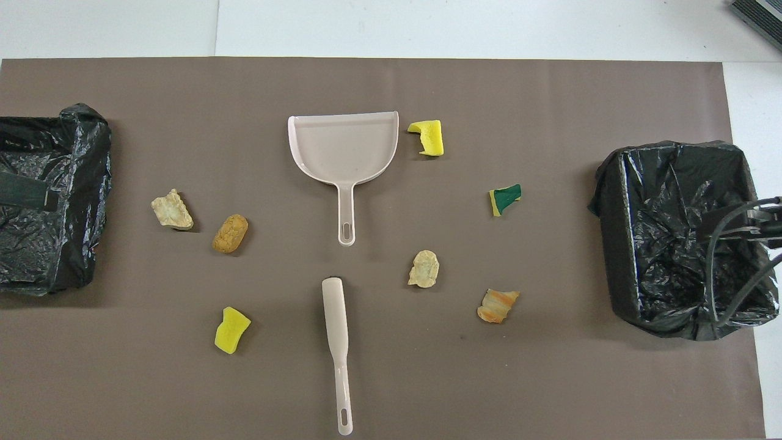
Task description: Sweep and dump trash in bin
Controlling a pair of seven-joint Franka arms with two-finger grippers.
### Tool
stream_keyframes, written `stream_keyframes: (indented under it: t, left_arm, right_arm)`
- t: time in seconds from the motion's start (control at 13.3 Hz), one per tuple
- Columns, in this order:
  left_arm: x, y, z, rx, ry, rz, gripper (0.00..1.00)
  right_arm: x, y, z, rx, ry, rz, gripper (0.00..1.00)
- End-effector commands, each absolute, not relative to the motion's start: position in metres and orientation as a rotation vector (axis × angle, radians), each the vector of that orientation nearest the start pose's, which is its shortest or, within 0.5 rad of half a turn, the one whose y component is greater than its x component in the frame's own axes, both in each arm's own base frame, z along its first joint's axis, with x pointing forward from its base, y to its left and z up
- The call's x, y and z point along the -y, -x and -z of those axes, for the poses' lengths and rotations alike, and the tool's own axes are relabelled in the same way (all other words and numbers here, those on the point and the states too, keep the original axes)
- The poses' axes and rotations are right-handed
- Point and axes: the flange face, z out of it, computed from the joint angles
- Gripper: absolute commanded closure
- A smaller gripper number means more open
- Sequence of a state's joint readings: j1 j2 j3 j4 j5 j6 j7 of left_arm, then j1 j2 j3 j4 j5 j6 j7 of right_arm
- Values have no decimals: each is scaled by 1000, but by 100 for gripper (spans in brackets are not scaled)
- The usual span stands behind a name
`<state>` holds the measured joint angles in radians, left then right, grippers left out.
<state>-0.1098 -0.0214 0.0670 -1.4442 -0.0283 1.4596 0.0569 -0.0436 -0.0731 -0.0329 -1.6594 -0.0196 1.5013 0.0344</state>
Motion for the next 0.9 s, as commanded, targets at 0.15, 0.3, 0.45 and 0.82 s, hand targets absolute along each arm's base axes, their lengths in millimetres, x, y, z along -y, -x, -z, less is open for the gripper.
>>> stream_keyframes:
  t: [0.15,0.3,0.45,0.82]
  left_arm:
    - [26,-526,-691,-154,3157,51,0]
    - [31,-524,-691,-166,3156,46,0]
    - [38,-525,-691,-176,3157,67,0]
    - [64,-526,-675,-248,3164,37,0]
  right_arm:
    - [44,-516,-621,-142,3154,-151,0]
    - [44,-515,-621,-137,3152,-156,0]
    - [44,-514,-619,-139,3153,-161,0]
    - [42,-503,-614,-160,3153,-173,0]
